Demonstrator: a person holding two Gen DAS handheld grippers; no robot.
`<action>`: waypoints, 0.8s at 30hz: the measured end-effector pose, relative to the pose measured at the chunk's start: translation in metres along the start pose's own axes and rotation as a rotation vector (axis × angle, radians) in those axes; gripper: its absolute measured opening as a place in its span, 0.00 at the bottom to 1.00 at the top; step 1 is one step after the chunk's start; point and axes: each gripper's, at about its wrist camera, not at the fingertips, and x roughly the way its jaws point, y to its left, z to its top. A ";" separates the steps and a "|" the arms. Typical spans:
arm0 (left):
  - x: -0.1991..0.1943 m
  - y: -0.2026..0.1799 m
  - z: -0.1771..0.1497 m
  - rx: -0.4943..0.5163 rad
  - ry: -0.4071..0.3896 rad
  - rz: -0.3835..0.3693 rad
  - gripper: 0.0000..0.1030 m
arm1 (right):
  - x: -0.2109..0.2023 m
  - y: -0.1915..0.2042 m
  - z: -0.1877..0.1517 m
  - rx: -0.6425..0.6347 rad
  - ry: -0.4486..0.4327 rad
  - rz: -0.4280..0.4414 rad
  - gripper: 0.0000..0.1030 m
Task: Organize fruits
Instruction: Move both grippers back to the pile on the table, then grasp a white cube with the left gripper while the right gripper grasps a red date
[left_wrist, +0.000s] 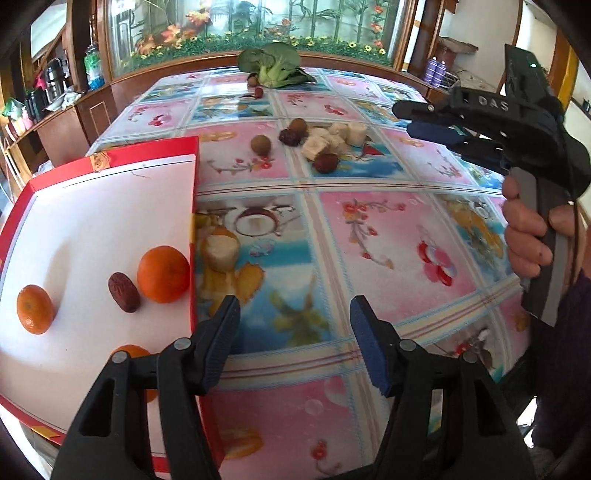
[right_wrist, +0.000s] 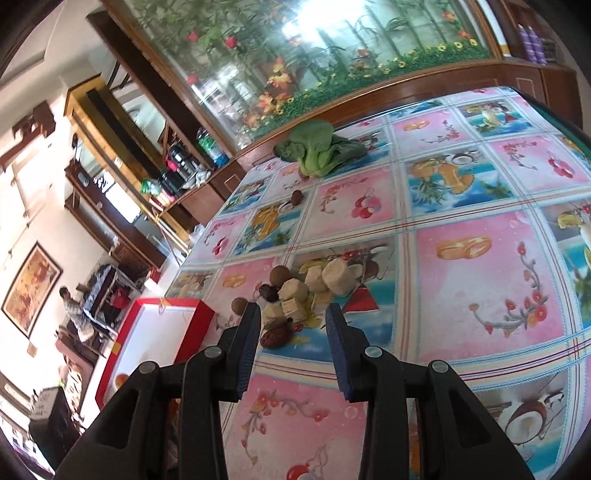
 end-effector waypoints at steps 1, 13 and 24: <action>0.000 0.003 0.000 -0.006 0.000 0.005 0.62 | 0.002 0.003 -0.002 -0.020 0.009 -0.002 0.35; 0.001 0.020 0.023 -0.027 -0.044 0.064 0.62 | 0.060 0.048 -0.023 -0.276 0.158 -0.125 0.39; 0.017 0.024 0.039 0.021 -0.001 0.022 0.60 | 0.087 0.054 -0.027 -0.366 0.191 -0.253 0.29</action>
